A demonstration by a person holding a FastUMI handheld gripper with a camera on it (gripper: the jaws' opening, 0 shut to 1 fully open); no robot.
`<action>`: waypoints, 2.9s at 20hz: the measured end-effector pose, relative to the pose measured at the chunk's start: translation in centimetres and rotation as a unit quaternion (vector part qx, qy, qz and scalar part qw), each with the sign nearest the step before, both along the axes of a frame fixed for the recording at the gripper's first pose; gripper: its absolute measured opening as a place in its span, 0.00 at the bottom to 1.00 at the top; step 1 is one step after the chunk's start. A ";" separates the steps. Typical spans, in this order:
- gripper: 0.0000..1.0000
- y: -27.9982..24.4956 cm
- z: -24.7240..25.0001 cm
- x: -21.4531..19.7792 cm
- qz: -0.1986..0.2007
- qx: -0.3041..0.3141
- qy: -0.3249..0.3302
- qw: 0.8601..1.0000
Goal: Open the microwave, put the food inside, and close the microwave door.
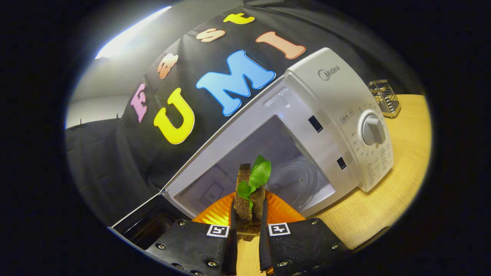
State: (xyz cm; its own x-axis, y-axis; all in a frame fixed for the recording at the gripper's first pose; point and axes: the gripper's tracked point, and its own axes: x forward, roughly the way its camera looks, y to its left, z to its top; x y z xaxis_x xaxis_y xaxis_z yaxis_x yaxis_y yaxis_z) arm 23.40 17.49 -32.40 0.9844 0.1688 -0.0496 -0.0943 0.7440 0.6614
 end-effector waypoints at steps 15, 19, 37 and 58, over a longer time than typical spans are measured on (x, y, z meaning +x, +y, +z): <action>0.23 0.1 -3.9 8.4 -0.099 0.113 0.043 0.988; 0.34 0.0 -3.4 8.3 -0.104 0.059 0.050 0.992; 0.95 -2.7 -1.4 4.3 -0.058 -0.047 0.045 0.996; 0.97 -2.3 6.1 -12.0 -0.011 -0.297 -0.005 0.955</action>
